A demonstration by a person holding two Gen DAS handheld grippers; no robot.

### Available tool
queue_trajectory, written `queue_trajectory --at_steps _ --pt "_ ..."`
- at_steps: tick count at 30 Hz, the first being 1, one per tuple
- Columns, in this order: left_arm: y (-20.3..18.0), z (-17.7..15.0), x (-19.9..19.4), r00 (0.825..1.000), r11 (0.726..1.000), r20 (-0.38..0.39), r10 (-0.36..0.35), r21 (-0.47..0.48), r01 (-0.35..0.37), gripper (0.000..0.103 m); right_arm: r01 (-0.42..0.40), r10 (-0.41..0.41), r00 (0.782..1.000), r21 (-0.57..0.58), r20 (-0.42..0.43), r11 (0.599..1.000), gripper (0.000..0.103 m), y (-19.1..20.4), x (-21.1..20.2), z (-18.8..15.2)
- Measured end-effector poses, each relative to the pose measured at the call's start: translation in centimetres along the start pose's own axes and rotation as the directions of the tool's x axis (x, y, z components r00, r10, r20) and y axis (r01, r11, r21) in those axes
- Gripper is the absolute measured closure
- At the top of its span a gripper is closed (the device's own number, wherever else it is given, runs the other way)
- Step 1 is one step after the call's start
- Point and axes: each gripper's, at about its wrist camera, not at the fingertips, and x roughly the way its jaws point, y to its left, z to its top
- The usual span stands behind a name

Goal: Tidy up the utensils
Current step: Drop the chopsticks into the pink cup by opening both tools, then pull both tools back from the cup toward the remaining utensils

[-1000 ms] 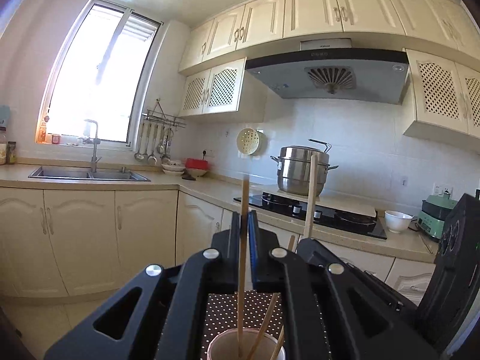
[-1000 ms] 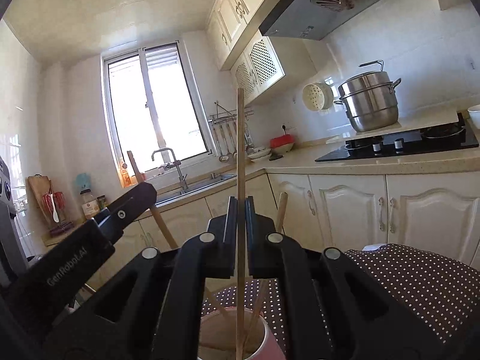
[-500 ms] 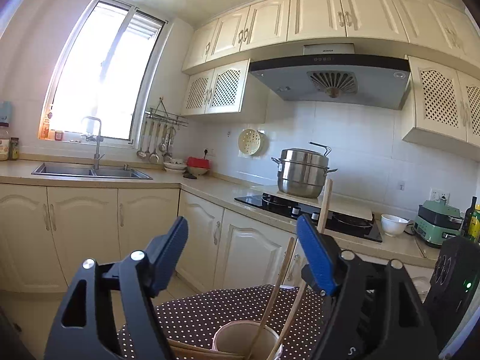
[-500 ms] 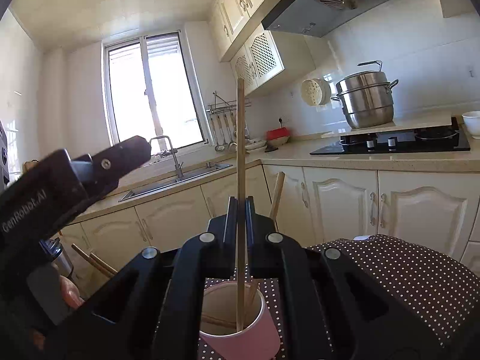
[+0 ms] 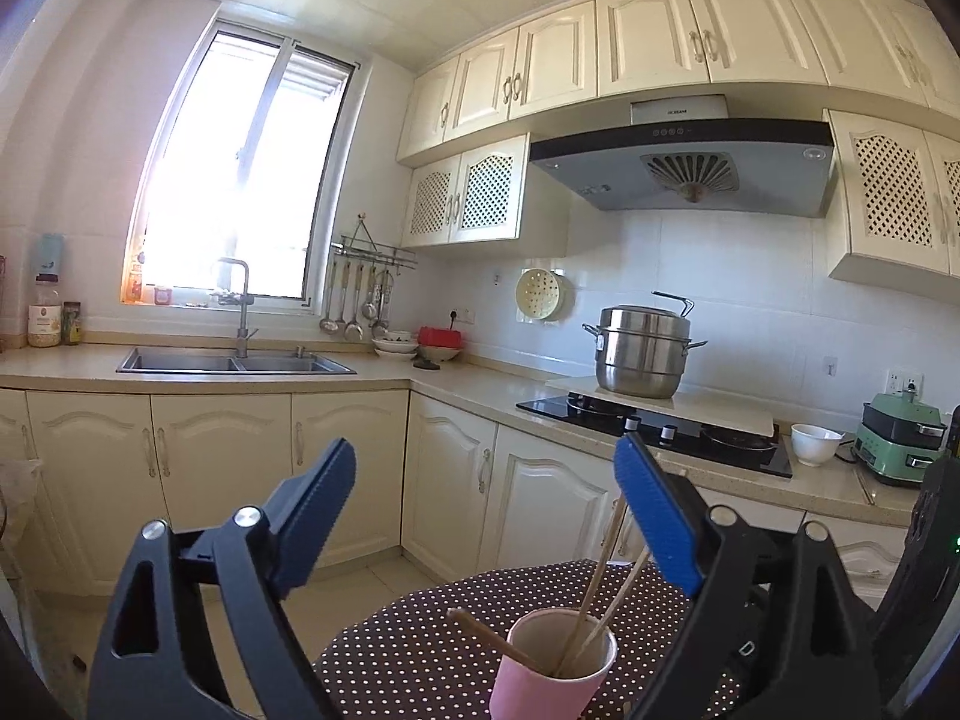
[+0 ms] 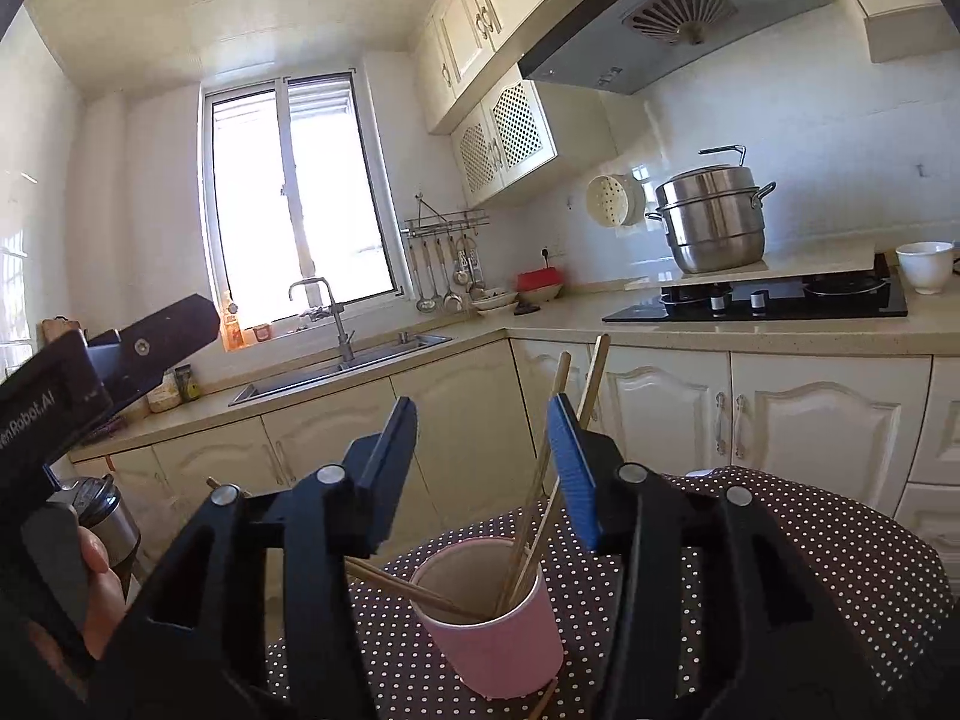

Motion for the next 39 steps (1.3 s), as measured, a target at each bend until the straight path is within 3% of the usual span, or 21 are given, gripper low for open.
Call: queue_trajectory --at_steps 14,19,23,25,28,33,39 --pt "2.3 0.3 -6.4 0.999 1.000 -0.029 -0.019 -0.016 0.019 0.015 0.096 -0.093 0.995 -0.104 0.027 0.990 0.039 4.0 -6.8 0.8" --pt "2.3 -0.5 -7.8 0.993 0.998 -0.102 -0.058 0.005 0.059 0.015 0.150 -0.154 0.988 -0.166 -0.011 0.975 0.034 4.9 -8.9 -0.3" --pt "2.6 -1.7 -7.6 0.968 0.991 -0.212 -0.134 -0.032 0.130 0.015 0.168 -0.181 0.981 -0.155 -0.073 0.974 0.034 4.2 -10.0 -1.6" --pt "2.8 -2.6 -7.1 0.946 0.984 -0.271 -0.178 -0.064 0.167 0.015 0.178 -0.194 0.975 -0.142 -0.109 0.974 0.033 3.4 -10.2 -2.2" --pt "3.1 -4.4 -5.5 0.884 0.967 -0.392 -0.254 -0.124 0.222 0.015 0.197 -0.217 0.961 -0.126 -0.171 0.972 0.032 2.1 -10.5 -3.2" --pt "3.5 -7.5 -3.4 0.809 0.951 -0.505 -0.300 -0.222 0.214 0.015 0.217 -0.231 0.928 -0.080 -0.293 0.973 0.031 -0.3 -10.3 -5.3" --pt "2.1 -11.6 -0.5 0.703 0.969 -0.666 -0.248 -0.164 0.186 0.015 0.240 -0.244 0.883 -0.062 -0.402 0.969 0.031 -1.8 -9.6 -8.1"
